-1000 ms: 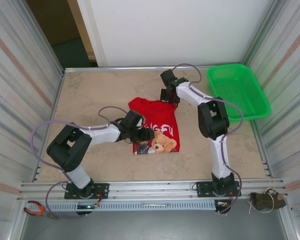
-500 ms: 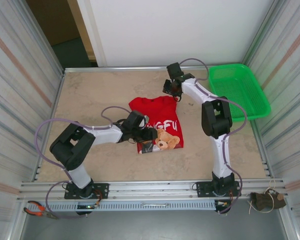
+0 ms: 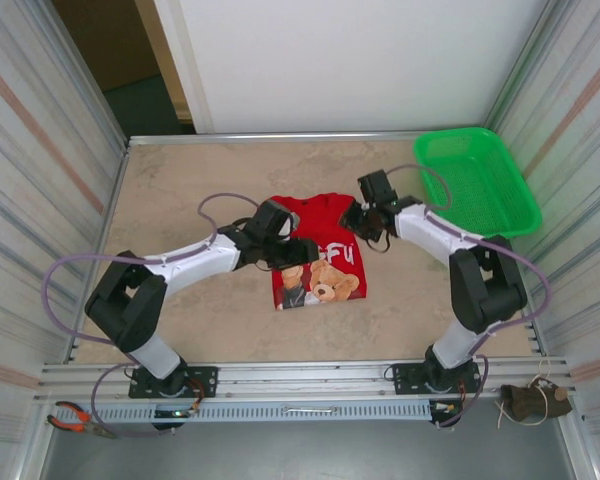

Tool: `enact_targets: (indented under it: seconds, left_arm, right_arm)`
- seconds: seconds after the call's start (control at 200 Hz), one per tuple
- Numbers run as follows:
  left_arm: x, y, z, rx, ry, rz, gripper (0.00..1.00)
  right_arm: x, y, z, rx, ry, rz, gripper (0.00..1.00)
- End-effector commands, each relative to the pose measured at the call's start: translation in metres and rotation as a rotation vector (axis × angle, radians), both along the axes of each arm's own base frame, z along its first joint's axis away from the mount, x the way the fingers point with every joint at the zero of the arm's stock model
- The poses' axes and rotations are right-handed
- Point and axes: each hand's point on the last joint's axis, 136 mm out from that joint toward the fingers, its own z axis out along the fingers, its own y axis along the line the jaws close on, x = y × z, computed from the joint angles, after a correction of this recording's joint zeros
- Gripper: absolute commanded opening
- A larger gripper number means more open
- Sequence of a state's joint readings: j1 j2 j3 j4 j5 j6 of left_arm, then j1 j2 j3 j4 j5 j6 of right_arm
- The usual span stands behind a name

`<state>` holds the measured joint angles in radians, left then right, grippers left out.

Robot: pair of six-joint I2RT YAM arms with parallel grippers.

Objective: Fold the inside-out t-shirt

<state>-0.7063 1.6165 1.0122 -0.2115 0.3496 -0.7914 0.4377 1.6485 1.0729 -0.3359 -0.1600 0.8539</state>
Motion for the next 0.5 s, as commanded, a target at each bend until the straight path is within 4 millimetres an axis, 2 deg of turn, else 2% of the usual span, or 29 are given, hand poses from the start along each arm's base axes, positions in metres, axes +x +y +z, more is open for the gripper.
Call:
enact_targets:
  seconds: [0.0,0.155,0.276,0.351,0.406,0.451,0.496]
  left_arm:
    - [-0.019,0.012,-0.028,0.009,0.084,0.002,0.61]
    - [-0.046,0.037,-0.070,0.059,0.151,0.024,0.61]
    - [-0.068,0.059,-0.082,0.095,0.179,0.044,0.61]
    - [-0.083,0.072,-0.079,0.108,0.191,0.055,0.61]
    - [-0.088,0.078,-0.067,0.095,0.179,0.063,0.61]
    - [-0.085,0.082,-0.051,0.094,0.137,0.067,0.61]
    - [-0.076,0.088,-0.030,0.092,0.084,0.076,0.65]
  right_arm:
    - [-0.037,0.016,-0.027,0.068,0.073,-0.026,0.27]
    - [-0.079,0.014,-0.064,0.048,0.153,-0.035,0.25]
    - [-0.112,0.004,-0.071,0.003,0.184,-0.057,0.22]
    - [-0.133,-0.003,-0.069,-0.015,0.203,-0.077,0.21]
    - [-0.139,-0.005,-0.056,-0.010,0.179,-0.072,0.21]
    - [-0.138,-0.008,-0.042,-0.008,0.151,-0.075,0.22]
    - [-0.128,-0.014,-0.021,-0.015,0.089,-0.075,0.25]
